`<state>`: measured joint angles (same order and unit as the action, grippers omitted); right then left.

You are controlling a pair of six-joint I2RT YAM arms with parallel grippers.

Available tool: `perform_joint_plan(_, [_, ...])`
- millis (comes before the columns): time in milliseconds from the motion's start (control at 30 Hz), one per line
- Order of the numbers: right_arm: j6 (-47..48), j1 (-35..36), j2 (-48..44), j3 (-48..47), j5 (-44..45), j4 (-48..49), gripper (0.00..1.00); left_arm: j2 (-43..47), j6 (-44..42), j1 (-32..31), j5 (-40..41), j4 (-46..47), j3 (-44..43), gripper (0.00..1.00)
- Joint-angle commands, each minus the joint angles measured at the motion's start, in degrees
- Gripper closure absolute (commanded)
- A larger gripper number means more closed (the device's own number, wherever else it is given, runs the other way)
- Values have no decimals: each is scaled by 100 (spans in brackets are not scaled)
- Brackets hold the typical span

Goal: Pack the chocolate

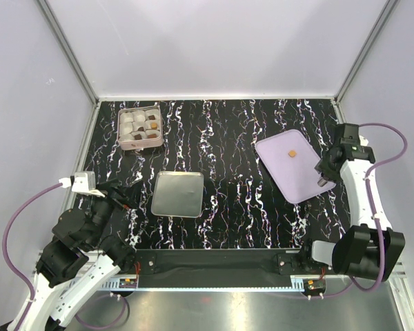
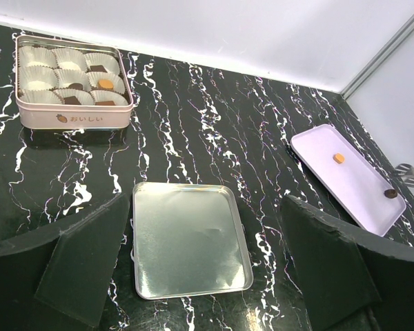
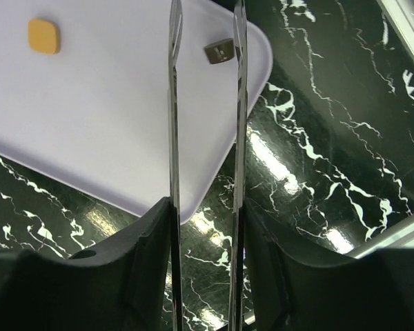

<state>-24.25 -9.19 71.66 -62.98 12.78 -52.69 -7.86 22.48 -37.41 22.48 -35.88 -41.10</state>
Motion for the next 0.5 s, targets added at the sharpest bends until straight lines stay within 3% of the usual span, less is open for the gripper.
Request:
perform_joint_plan(0, [43, -293, -249, -30, -81, -93, 49, 118, -16, 5, -103, 301, -21, 1])
perform_joint_plan(467, [-45, -391, -293, 295, -381, 39, 47, 179, -24, 5, -253, 318, -21, 1])
